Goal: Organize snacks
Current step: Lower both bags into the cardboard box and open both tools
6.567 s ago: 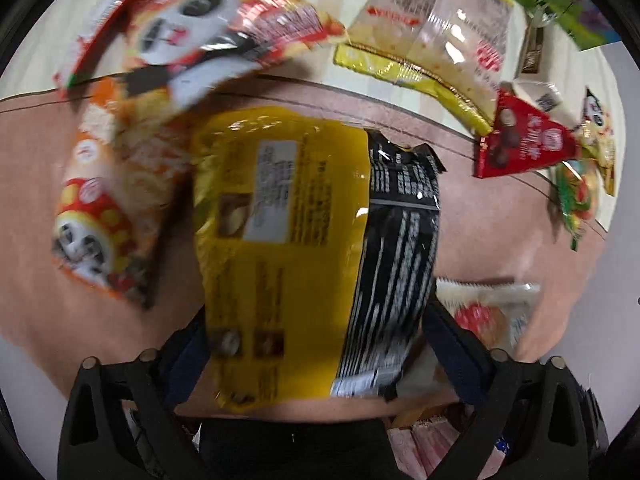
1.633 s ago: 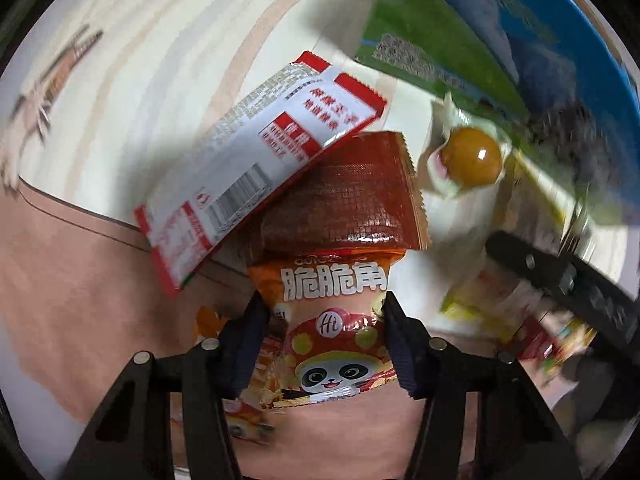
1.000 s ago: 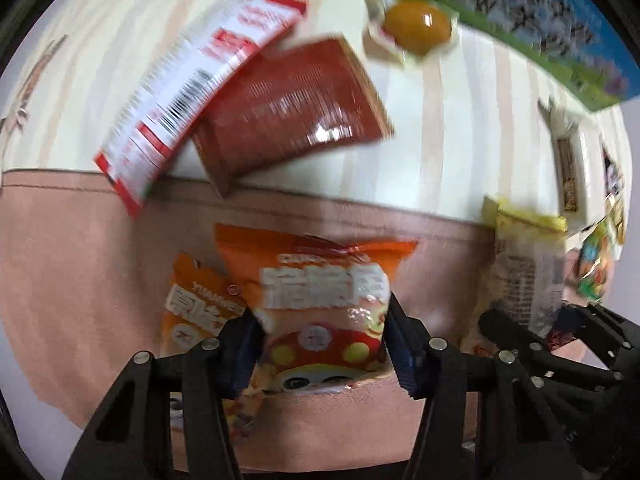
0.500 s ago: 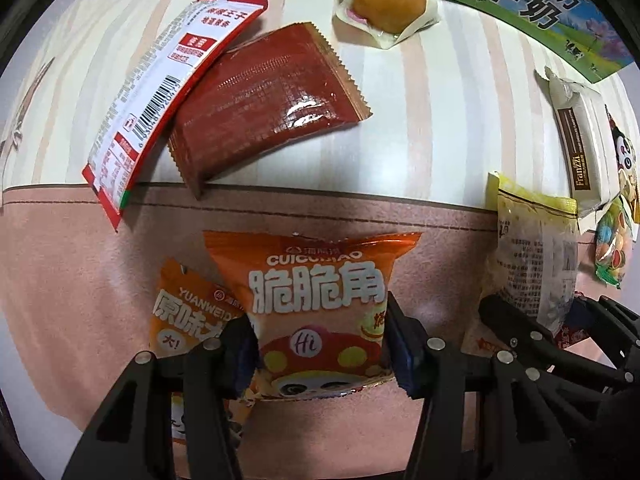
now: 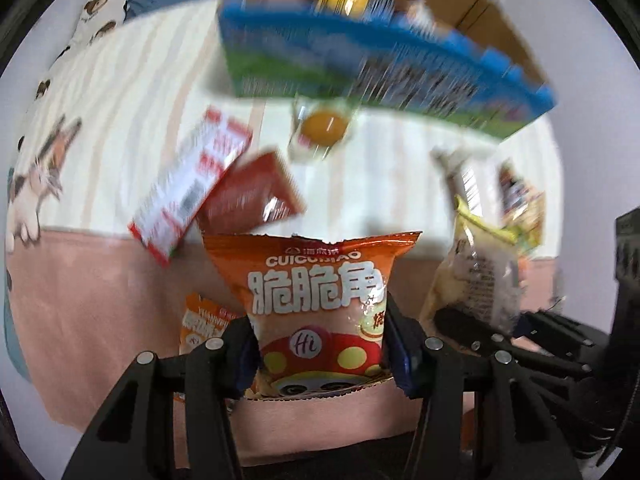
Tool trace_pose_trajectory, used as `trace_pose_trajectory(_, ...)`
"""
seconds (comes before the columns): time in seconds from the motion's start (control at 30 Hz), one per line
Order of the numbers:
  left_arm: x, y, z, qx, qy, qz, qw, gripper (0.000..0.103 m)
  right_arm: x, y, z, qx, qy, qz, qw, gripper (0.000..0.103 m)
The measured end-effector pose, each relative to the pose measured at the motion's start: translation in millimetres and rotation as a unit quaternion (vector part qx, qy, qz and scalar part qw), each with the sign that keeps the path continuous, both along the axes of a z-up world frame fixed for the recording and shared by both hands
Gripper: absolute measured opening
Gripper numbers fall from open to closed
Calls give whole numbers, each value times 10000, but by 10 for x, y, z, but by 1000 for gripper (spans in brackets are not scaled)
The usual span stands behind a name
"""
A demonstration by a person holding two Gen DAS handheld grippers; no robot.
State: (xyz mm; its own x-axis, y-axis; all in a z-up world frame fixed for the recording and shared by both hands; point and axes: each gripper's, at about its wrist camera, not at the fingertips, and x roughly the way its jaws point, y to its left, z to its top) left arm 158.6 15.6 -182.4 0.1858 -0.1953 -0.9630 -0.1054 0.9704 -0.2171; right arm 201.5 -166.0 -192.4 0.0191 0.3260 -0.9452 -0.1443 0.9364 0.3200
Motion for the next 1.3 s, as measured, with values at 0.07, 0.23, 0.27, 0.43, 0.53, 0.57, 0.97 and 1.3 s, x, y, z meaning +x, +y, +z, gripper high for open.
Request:
trace_pose_trajectory(0.07, 113, 35, 219, -131, -227, 5, 9997, 50, 111, -45, 287, 213, -203, -62, 9995, 38)
trace_pose_trajectory(0.23, 669, 174, 863, -443, -814, -48, 9957, 50, 567, -124, 960, 663, -770, -204, 9946, 38)
trace_pose_trajectory(0.27, 767, 190, 905, -452, -896, -61, 9949, 50, 668, -104, 1042, 684, -888, -207, 9935, 39)
trace_pose_trajectory(0.43, 1477, 248, 1097, -293, -1035, -107, 9941, 50, 1351, 53, 1399, 386, -1506, -122, 9878, 39)
trace_pose_trajectory(0.53, 1967, 378, 989, -263, -804, -60, 9964, 50, 1715, 237, 1414, 165, -1606, -31, 9869, 39)
trace_pose_trajectory(0.57, 2047, 422, 970, -298, -695, -28, 9971, 50, 1851, 284, 1382, 68, -1609, 34, 9869, 39)
trace_pose_trajectory(0.97, 2704, 597, -65, -309, 652, 22, 9974, 50, 2519, 528, 335, -349, -591, 232, 9974, 39)
trace_pose_trajectory(1.3, 2715, 641, -492, -336, 1314, -91, 9907, 51, 2696, 573, -110, -421, -73, 390, 9983, 39)
